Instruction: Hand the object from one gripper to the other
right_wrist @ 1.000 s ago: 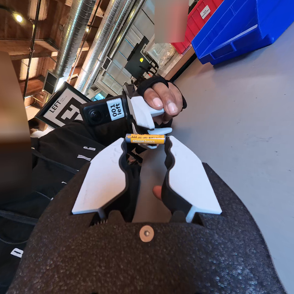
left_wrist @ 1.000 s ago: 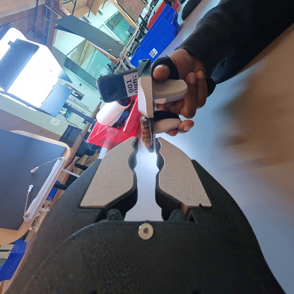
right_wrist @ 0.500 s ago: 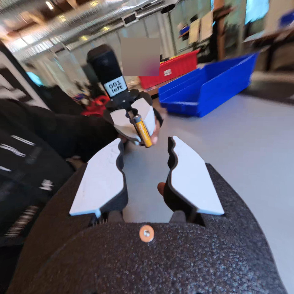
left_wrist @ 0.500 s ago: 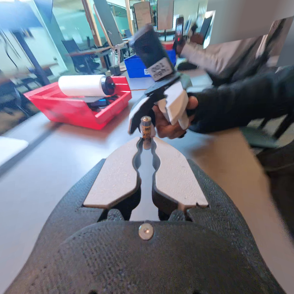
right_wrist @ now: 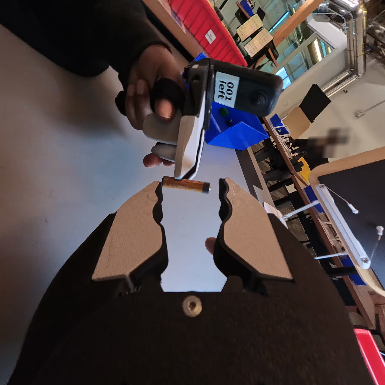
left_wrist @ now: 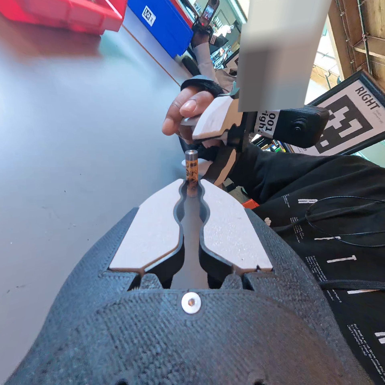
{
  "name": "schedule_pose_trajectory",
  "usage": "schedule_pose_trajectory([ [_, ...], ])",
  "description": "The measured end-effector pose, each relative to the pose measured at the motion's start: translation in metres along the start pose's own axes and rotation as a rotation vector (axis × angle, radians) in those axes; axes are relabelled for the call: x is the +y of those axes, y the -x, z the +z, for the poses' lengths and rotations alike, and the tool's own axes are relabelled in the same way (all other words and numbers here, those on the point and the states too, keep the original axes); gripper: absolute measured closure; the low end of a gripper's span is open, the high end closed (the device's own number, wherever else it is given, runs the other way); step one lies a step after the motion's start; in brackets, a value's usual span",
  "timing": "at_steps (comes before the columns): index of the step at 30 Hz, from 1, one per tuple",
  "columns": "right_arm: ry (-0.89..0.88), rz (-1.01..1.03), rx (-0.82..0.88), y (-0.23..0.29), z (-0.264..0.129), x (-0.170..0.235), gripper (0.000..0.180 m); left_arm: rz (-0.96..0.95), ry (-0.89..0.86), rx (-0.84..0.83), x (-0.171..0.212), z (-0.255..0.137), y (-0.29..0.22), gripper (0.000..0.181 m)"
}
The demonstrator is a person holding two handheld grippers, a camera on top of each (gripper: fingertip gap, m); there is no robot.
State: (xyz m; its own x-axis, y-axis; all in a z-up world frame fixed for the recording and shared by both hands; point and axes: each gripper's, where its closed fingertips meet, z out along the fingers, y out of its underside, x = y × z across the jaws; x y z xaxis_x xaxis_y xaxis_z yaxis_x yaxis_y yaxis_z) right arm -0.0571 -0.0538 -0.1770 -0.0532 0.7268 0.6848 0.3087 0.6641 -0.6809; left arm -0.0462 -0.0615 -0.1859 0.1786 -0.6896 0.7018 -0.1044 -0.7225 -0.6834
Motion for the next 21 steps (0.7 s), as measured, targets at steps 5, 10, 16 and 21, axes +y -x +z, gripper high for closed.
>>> schedule_pose_trajectory([
  [5,0.053,0.076,-0.034,0.006,0.004,0.007,0.134,-0.024,0.0,0.001,0.002,0.001,0.002,0.171],
  [10,0.023,0.155,-0.019,0.0,0.003,0.003,0.135,-0.028,-0.047,0.025,-0.005,-0.001,-0.001,0.171],
  [16,-0.052,0.336,0.058,-0.032,-0.012,0.002,0.135,0.056,-0.227,-0.006,-0.038,-0.025,-0.004,0.153],
  [21,0.081,0.492,0.333,-0.128,-0.059,0.054,0.135,0.267,-0.307,-0.225,-0.06,-0.054,0.005,0.15],
])
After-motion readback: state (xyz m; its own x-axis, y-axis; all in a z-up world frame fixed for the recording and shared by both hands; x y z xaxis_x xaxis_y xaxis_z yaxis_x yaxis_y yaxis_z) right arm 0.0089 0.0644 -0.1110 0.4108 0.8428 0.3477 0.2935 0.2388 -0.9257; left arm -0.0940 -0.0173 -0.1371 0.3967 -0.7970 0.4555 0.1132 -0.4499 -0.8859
